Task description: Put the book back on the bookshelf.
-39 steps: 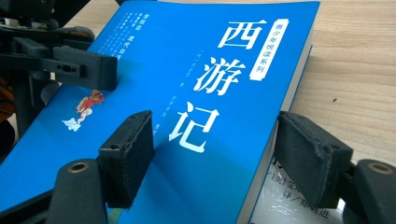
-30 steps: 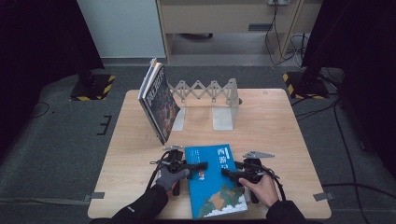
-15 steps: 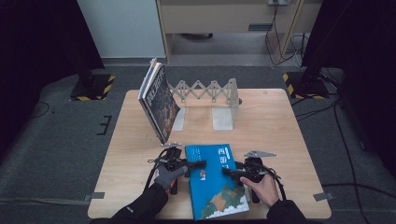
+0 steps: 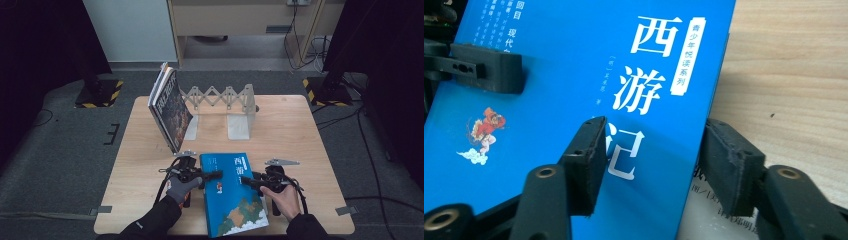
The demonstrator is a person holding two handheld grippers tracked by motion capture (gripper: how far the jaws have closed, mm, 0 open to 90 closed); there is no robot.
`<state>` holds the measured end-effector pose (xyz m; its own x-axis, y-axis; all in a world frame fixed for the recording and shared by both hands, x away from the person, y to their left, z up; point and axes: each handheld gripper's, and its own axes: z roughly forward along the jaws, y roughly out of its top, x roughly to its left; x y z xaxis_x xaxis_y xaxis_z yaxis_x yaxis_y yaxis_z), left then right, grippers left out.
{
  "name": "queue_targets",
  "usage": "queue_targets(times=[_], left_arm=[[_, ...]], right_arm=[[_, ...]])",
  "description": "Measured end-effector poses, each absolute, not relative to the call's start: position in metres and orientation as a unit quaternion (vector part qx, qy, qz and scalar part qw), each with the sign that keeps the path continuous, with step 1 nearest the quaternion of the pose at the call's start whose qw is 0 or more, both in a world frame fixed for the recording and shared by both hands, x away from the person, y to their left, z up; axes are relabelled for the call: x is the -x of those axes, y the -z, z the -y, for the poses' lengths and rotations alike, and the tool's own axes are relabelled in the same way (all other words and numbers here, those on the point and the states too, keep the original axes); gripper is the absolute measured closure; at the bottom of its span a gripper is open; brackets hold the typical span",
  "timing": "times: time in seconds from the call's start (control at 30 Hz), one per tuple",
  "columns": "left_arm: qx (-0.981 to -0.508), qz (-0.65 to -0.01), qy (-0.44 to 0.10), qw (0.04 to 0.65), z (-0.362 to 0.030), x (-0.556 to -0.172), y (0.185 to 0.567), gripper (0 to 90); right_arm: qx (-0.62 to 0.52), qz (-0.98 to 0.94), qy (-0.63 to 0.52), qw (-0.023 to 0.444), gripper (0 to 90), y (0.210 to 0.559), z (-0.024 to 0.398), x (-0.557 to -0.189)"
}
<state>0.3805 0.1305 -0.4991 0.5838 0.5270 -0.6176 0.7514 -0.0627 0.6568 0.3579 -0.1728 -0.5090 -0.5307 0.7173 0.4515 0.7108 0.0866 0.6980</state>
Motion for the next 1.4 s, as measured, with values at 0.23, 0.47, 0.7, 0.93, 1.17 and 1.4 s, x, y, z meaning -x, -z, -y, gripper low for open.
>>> queue_targets(times=[0.23, 0.47, 0.7, 0.93, 1.17, 1.4], left_arm=[[-0.716, -0.437, 0.103, 0.535, -0.133, -0.382, 0.488, 52.3], [-0.712, -0.428, 0.096, 0.548, -0.134, -0.383, 0.475, 54.8], [-0.707, -0.414, 0.091, 0.566, -0.134, -0.385, 0.458, 57.3], [-0.705, -0.393, 0.071, 0.587, -0.133, -0.386, 0.437, 59.6], [-0.715, -0.374, 0.037, 0.59, -0.133, -0.385, 0.419, 60.4], [-0.727, -0.355, 0.014, 0.588, -0.131, -0.381, 0.409, 60.5]], right_arm=[[-0.484, -0.728, -0.485, 0.009, 52.5, 0.502, 0.175, -0.36], [-0.474, -0.727, -0.496, 0.021, 54.1, 0.492, 0.175, -0.362], [-0.466, -0.72, -0.513, 0.035, 56.6, 0.48, 0.176, -0.365], [-0.458, -0.706, -0.537, 0.058, 58.3, 0.468, 0.177, -0.368], [-0.444, -0.704, -0.547, 0.084, 60.2, 0.453, 0.172, -0.375], [-0.436, -0.705, -0.552, 0.096, 61.5, 0.446, 0.172, -0.376]])
